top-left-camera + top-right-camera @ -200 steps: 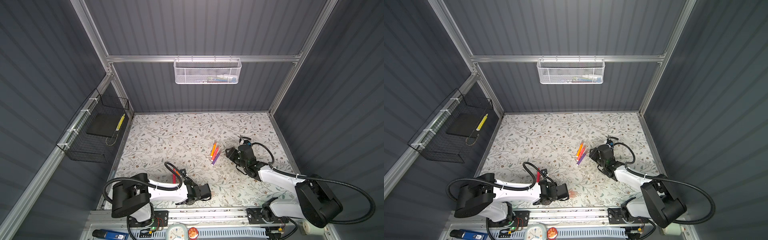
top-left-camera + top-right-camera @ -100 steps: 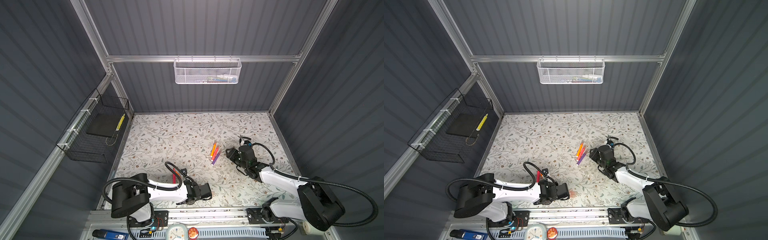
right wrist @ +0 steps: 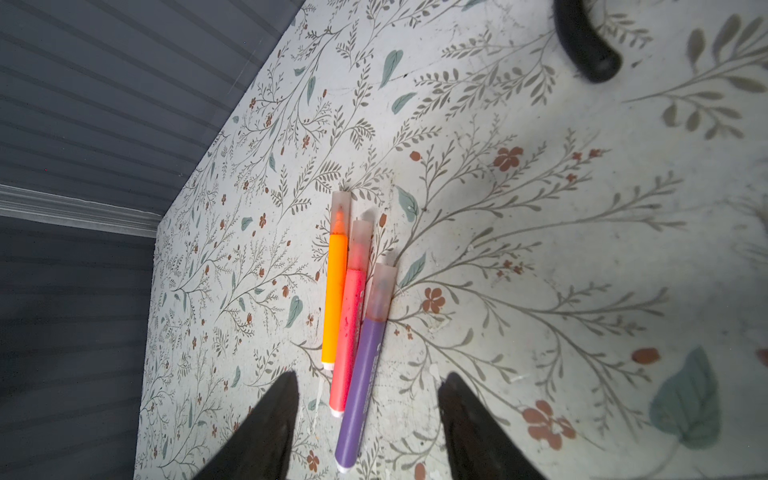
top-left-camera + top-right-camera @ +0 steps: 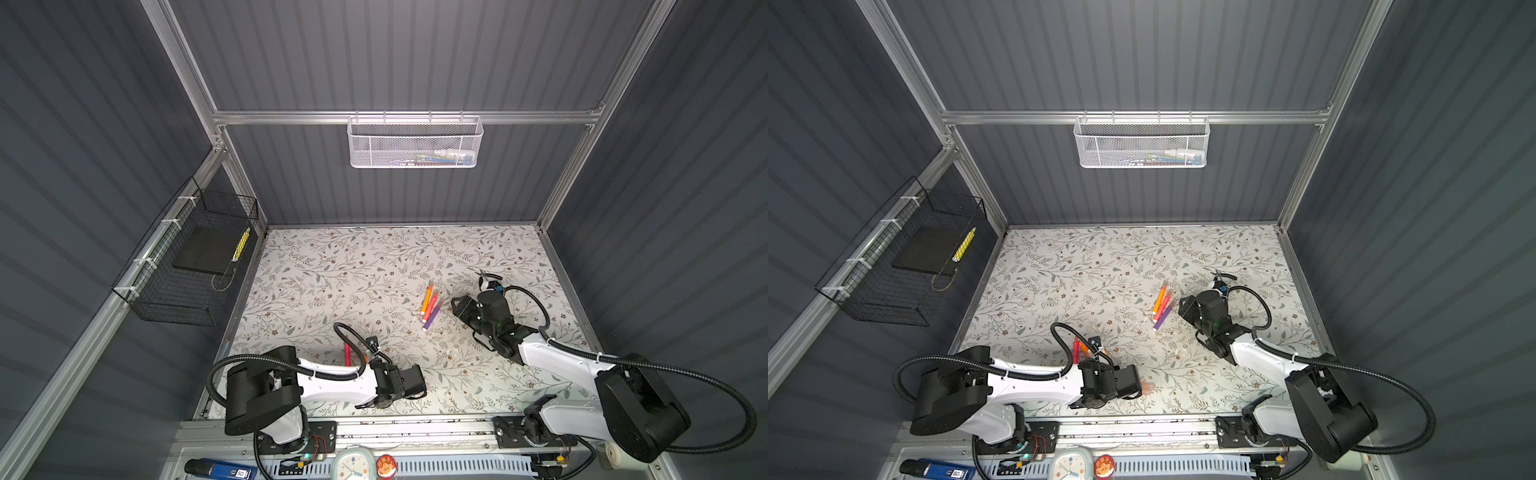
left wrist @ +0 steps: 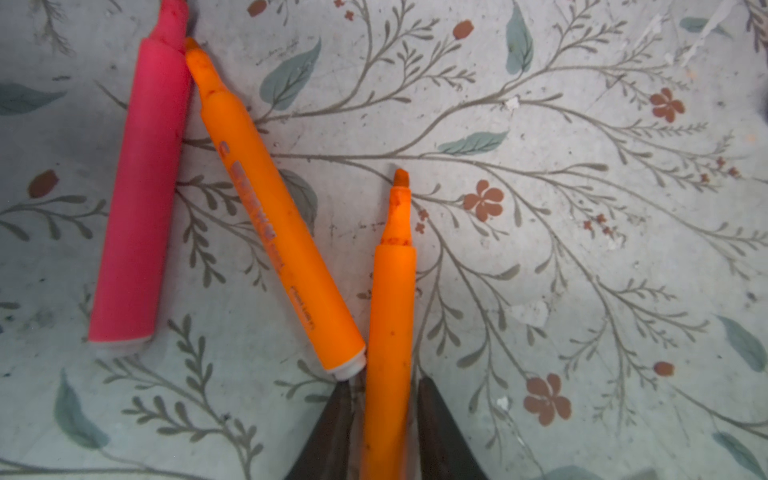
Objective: Insert the pens into the pen caps
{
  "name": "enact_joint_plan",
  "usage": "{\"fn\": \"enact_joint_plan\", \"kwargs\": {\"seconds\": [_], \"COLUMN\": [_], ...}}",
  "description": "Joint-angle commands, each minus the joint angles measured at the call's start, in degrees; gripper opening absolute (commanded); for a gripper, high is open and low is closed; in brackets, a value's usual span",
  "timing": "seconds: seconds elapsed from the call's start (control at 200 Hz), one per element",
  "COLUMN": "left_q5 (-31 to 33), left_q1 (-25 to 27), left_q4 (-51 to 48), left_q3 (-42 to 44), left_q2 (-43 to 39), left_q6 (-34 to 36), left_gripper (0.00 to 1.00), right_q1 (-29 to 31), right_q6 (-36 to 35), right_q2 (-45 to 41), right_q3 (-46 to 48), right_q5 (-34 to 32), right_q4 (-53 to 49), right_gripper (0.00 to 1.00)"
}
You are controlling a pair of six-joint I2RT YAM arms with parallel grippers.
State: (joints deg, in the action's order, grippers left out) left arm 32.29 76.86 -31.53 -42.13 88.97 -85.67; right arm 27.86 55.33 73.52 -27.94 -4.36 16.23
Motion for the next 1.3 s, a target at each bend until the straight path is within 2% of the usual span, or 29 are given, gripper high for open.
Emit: {"fn": "enact_joint_plan", "kwargs": {"seconds": [0.0,0.3,0.465,0.645,0.82,0.87,0.95,1.055,1.17,1.296], "left_q5": [-5.0,-4.7,-6.1,-7.5,-6.5,-4.4,-0.9,2.4,-0.6,-3.8], "left_q1": [0.2,0.2,-0.6,-2.8,-7.4,-8.2,-8.5,-8.5,-8.7,-8.7], "left_q4": [1.1,2.0,5.2,6.4,8.9,8.3,8.5,11.4,22.7,30.8], "left_q3": [0.1,1.1,2.1,1.1,-1.5,-3.1,-5.4,-5.4,-1.7,1.7], "left_q2": [2.4,2.1,3.0,5.0,3.2,2.0,-0.5,-5.5,-11.2,-15.0], "left_q6": [0.4,0.0,2.0,6.0,18.3,21.5,27.8,34.1,44.4,51.8], "left_gripper": [0.27,0.28,0.17,0.14,0.08,0.07,0.01,0.0,0.0,0.0], "right_q1": [0.2,0.3,1.0,3.1,8.6,9.9,11.6,14.1,17.2,20.1], "right_q6": [0.3,0.3,0.2,0.0,-0.2,-0.2,0.2,0.4,0.3,0.2], "right_q2": [-1.0,-2.5,-5.5,-9.0,-13.6,-13.9,-14.2,-14.3,-12.3,-9.7], "right_q3": [0.7,1.5,2.4,3.7,6.1,6.8,7.7,8.8,8.4,7.8], "right_q5": [-0.8,-1.0,-2.3,-4.6,-8.2,-8.2,-8.1,-7.9,-6.2,-4.1], "right_q4": [0.0,-0.3,-0.9,-1.6,1.8,3.7,6.0,10.1,14.4,20.0], "right_gripper": [0.57,0.58,0.58,0.58,0.6,0.61,0.6,0.61,0.62,0.62]}}
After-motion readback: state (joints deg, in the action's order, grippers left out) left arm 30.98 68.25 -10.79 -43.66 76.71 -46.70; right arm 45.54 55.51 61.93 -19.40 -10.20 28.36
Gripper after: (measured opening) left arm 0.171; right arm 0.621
